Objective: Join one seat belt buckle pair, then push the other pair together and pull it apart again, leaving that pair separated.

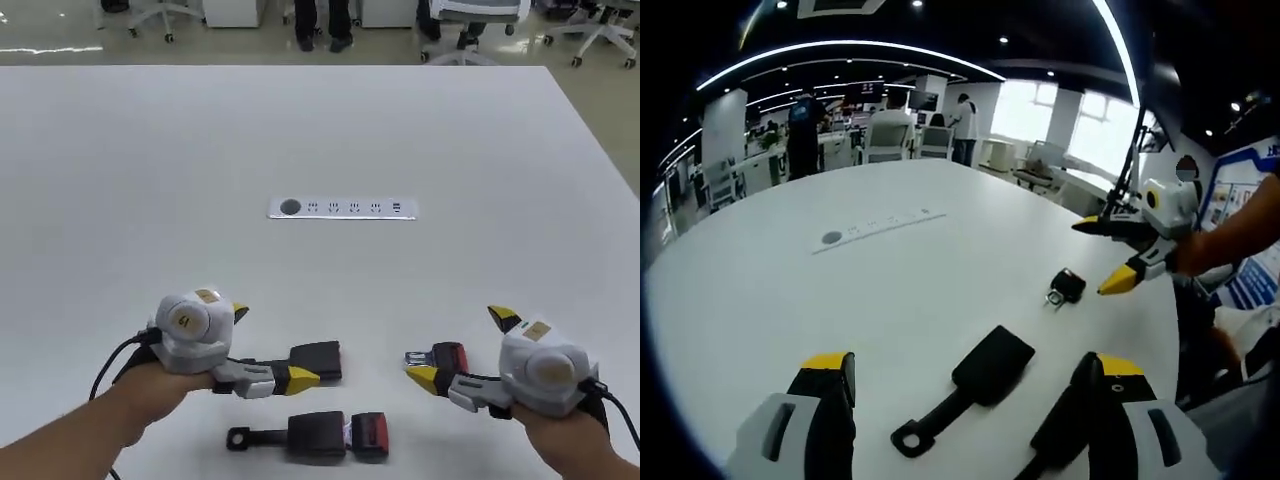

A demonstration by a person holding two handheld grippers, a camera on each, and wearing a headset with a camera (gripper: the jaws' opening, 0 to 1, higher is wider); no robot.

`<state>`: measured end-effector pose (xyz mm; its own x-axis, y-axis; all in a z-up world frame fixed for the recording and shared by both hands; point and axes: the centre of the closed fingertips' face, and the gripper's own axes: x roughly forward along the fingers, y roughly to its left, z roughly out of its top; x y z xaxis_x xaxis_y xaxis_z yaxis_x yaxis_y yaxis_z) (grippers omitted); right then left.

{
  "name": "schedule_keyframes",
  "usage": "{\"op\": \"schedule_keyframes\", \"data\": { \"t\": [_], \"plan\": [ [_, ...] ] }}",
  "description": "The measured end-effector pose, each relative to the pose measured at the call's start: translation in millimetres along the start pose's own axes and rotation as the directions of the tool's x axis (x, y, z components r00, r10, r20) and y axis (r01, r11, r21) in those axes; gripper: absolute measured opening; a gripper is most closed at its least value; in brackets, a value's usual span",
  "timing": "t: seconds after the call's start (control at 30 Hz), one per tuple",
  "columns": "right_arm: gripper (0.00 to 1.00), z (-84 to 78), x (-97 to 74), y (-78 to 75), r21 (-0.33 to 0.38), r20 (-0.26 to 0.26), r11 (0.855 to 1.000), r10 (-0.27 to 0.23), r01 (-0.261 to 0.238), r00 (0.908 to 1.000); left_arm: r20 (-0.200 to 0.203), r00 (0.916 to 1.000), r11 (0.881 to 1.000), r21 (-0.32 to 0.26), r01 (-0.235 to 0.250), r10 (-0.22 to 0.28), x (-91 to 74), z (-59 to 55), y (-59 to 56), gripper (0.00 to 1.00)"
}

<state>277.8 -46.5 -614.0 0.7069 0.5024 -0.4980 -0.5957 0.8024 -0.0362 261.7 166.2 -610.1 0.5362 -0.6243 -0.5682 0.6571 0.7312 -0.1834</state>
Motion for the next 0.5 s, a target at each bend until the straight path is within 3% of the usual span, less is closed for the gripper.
{"op": "schedule_keyframes", "data": {
  "t": [0.1,0.2,0.33,0.5],
  "plan": [
    [0.99,3.2,-6.5,4.5,0.004,0.017,1.000,-0.023,0.023,0.9996,0.035,0.9979,0.998,-0.038,-0.054,0.055,-17.9,-4.8,-1.2,1.00],
    [0.99,5.1,-14.3,12.0,0.015,0.027,0.999,-0.033,0.033,0.9991,0.057,0.9937,0.994,-0.054,-0.094,0.097,-28.7,-7.5,5.6,1.00],
    [0.99,4.6,-23.4,20.8,0.018,0.029,0.999,-0.046,0.045,0.9985,0.058,0.9900,0.990,-0.071,-0.124,0.128,-40.6,-13.2,10.7,1.00],
    [0.99,0.1,-30.4,26.4,0.026,0.026,0.999,-0.047,0.046,0.9986,0.080,0.9841,0.984,-0.091,-0.151,0.158,-57.9,-14.8,6.3,1.00]
  ]
}}
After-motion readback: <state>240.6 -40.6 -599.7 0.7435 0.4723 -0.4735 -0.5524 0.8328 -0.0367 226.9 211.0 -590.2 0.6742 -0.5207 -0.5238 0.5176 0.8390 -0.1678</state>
